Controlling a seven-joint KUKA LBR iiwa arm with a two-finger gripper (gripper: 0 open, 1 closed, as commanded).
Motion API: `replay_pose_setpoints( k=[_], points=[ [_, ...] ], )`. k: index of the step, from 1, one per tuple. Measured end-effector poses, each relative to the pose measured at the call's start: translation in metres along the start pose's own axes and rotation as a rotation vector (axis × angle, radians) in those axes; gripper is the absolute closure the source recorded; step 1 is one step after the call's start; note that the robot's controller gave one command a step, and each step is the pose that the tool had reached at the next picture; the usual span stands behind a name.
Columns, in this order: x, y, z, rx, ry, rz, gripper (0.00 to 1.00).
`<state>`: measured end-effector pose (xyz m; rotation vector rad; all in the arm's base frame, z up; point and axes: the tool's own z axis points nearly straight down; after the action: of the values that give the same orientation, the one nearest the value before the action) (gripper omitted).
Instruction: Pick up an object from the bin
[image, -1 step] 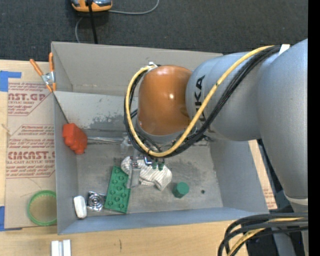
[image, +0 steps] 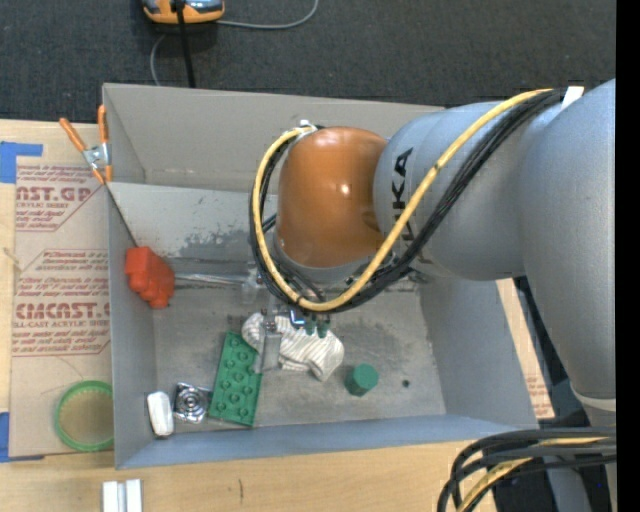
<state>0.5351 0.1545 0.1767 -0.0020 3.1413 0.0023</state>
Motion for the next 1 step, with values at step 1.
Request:
replay_pose_setpoints(
  k=[1],
  points=[
    [0.0061, 0.0010, 0.0389, -0.002, -0.006, 0.025, 0.00]
  ],
)
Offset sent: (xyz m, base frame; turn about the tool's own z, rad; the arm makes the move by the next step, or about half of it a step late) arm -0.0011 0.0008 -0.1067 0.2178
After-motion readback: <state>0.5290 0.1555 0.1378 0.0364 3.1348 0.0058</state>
